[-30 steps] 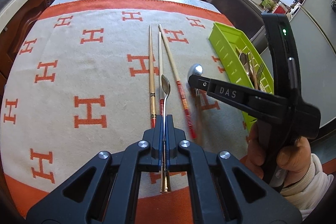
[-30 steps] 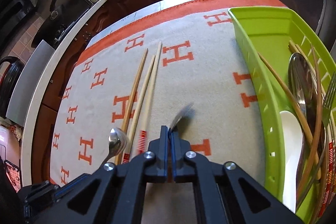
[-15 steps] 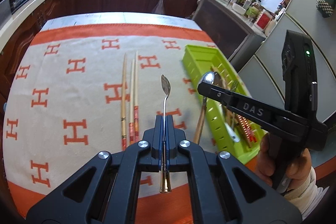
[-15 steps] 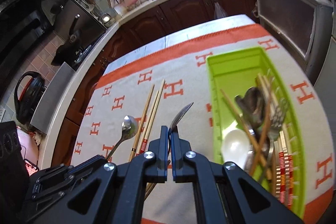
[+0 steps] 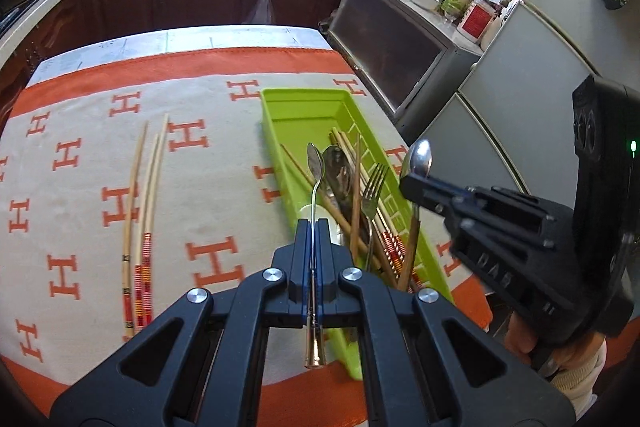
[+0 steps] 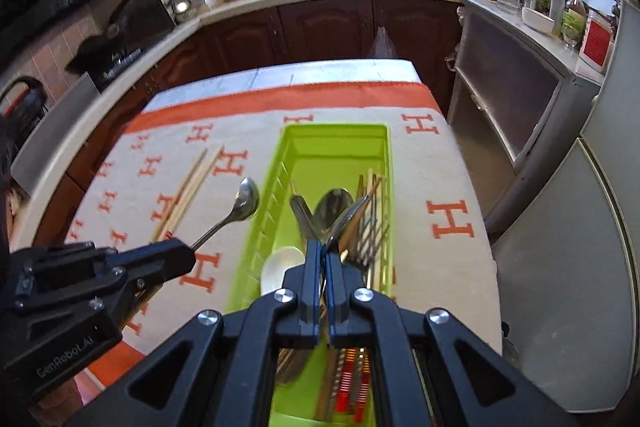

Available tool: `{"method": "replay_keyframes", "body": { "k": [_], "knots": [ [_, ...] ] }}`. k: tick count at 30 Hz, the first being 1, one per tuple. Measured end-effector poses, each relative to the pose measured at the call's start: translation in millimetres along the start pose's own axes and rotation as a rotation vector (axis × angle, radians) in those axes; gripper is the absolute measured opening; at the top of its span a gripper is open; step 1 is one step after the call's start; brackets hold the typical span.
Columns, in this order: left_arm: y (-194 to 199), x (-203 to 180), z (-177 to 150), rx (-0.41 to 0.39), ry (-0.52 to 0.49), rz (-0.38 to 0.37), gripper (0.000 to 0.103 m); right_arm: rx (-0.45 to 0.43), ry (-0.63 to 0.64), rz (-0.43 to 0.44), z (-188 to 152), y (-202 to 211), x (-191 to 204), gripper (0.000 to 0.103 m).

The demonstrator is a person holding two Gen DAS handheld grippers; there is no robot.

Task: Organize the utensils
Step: 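Carry both spoons into the green tray and open both grippers, then withdraw both grippers from the tray toward the remaining chopsticks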

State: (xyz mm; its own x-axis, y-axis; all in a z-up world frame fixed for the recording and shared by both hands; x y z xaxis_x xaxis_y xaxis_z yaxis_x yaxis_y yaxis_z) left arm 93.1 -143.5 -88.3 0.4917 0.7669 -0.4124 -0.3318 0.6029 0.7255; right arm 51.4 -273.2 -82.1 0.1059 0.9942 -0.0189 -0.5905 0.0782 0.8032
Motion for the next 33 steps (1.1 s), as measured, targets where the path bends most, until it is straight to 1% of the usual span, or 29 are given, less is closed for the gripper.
{"method": "replay_keyframes", "body": {
  "k": [2, 4, 6, 8, 9, 11, 12, 13, 16, 19, 21, 24, 29, 33],
  "knots": [
    [-14, -5, 2, 0.012, 0.008, 0.008, 0.000, 0.032, 0.017, 0.023, -3, -12, -2, 0.003],
    [-30, -10, 2, 0.038, 0.019, 0.009, 0.000, 0.059, 0.008, 0.053, -6, -21, -4, 0.003],
    [-46, -10, -1, 0.071, 0.035, -0.002, 0.000, 0.078, -0.023, 0.084, -11, -27, -7, 0.008],
    [-60, -9, -5, 0.109, 0.048, -0.014, 0.000, 0.084, -0.063, 0.103, -13, -29, -13, 0.015],
    [-64, -8, -7, 0.119, 0.053, -0.007, 0.000, 0.080, -0.083, 0.112, -14, -28, -17, 0.018],
    [-69, -7, -9, 0.136, 0.058, 0.006, 0.000, 0.067, -0.120, 0.133, -14, -26, -22, 0.027],
    [-70, -5, -11, 0.146, 0.060, 0.003, 0.000, 0.059, -0.135, 0.142, -15, -24, -24, 0.028],
    [-70, -4, -11, 0.151, 0.060, -0.001, 0.000, 0.049, -0.146, 0.148, -15, -22, -25, 0.028],
    [-65, -2, -12, 0.150, 0.054, 0.012, 0.006, 0.033, -0.165, 0.157, -15, -17, -24, 0.028],
    [-55, -2, -13, 0.138, 0.050, 0.017, 0.021, 0.028, -0.187, 0.172, -16, -14, -22, 0.028],
    [-47, -1, -13, 0.120, 0.052, 0.022, 0.036, 0.025, -0.194, 0.178, -17, -11, -21, 0.028],
    [-33, 2, -13, 0.102, 0.044, 0.037, 0.038, 0.024, -0.204, 0.179, -18, -8, -19, 0.029],
    [-16, 7, -15, 0.085, 0.043, 0.059, 0.038, 0.017, -0.214, 0.184, -21, 1, -14, 0.028],
    [-2, 12, -20, 0.068, 0.037, 0.091, 0.039, 0.021, -0.216, 0.191, -23, 7, -6, 0.029]
  ]
}}
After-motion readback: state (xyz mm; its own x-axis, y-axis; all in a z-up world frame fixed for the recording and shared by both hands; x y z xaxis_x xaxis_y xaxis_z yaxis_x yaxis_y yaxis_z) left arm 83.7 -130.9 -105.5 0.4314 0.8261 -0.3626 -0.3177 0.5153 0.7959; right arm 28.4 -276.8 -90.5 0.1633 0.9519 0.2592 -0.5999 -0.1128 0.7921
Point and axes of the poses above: each gripper's, at about its wrist camera, not at the fingertips, and y roughly against the way its jaws point, x to its left, z to its top, the point moved 1 cm from there along -y, roughly the way its jaws point, and after that the axes turned 10 degrees about -z, right-handed, at the moved point
